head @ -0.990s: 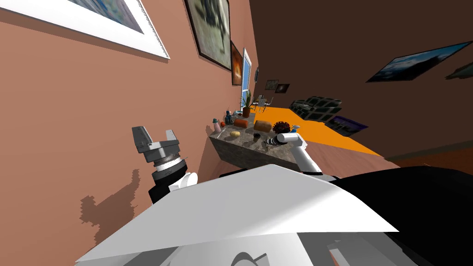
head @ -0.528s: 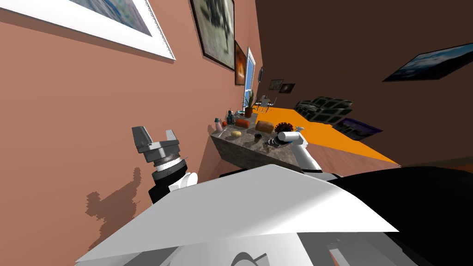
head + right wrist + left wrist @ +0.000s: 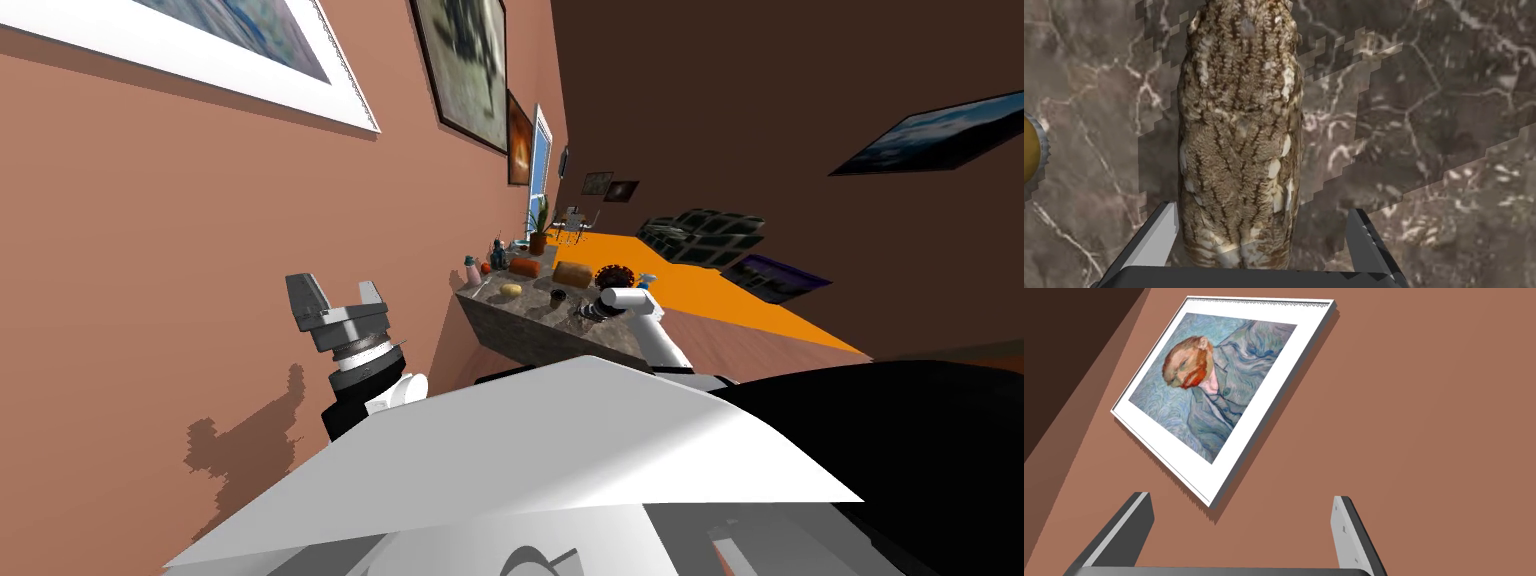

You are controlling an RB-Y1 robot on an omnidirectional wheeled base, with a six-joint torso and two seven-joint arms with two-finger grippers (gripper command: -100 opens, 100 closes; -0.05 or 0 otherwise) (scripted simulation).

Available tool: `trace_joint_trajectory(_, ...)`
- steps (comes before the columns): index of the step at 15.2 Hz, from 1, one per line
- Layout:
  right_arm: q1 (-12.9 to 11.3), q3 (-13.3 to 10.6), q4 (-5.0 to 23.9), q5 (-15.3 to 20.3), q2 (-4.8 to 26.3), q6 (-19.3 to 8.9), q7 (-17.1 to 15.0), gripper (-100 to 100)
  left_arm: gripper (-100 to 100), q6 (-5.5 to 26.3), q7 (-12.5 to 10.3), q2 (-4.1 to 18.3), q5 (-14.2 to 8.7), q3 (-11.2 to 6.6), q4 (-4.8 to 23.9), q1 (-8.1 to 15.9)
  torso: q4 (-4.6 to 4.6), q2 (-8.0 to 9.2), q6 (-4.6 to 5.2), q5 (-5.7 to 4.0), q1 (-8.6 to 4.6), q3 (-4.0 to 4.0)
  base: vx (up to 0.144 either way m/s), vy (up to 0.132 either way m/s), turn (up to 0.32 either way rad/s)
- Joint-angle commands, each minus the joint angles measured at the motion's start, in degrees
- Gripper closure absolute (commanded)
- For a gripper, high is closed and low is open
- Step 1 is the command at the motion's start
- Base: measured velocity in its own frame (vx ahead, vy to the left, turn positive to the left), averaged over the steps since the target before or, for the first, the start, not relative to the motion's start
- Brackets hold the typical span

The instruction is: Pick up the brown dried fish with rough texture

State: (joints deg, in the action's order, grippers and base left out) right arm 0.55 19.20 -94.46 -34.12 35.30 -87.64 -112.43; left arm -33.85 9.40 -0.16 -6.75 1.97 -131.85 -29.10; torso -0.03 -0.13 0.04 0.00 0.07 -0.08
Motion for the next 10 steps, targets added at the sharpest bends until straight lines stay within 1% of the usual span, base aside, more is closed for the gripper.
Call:
trace_joint_trajectory(1,0.0,0.0,0.0,0.0,0.0,0.0,0.0,-100,0,0.0,0.0,0.0,0.0,0.0,0.0,0.0,0.0,0.0,0.0,0.0,0.0,0.0,0.009,0.013,-0.027)
trace_joint_trajectory(2,0.05,0.01,0.15,0.06,-0.08,0.29,0.25,100,0,0.0,0.0,0.0,0.0,0.0,0.0,0.0,0.01,0.01,-0.02,0.01,-0.01,0.01,0.004,0.007,0.009)
trace_joint_trajectory(6,-0.05,0.0,0.05,0.03,-0.08,0.4,0.33,100,0,0.0,0.0,0.0,0.0,0.0,0.0,0.0,-0.05,0.02,0.06,-0.05,-0.15,-0.02,0.001,0.002,0.005)
trace_joint_trajectory(7,-0.2,0.02,-1.52,-0.67,0.85,-1.52,-1.26,100,0,0.0,0.0,0.0,0.0,0.0,0.0,0.0,-0.04,0.02,0.05,-0.04,-0.16,-0.01,-0.006,-0.008,0.063)
trace_joint_trajectory(9,-0.24,0.05,-2.69,-1.11,1.39,-2.68,-2.22,100,0,0.0,0.0,0.0,0.0,0.0,0.0,0.01,0.0,0.06,-0.03,-0.01,-0.19,0.02,-0.02,-0.025,0.071)
trace_joint_trajectory(10,-0.26,0.01,-1.61,-0.75,0.96,-1.56,-1.36,100,0,0.0,0.0,0.0,0.0,0.0,0.0,0.01,0.01,0.09,-0.03,0.0,-0.21,0.05,-0.013,-0.016,0.037)
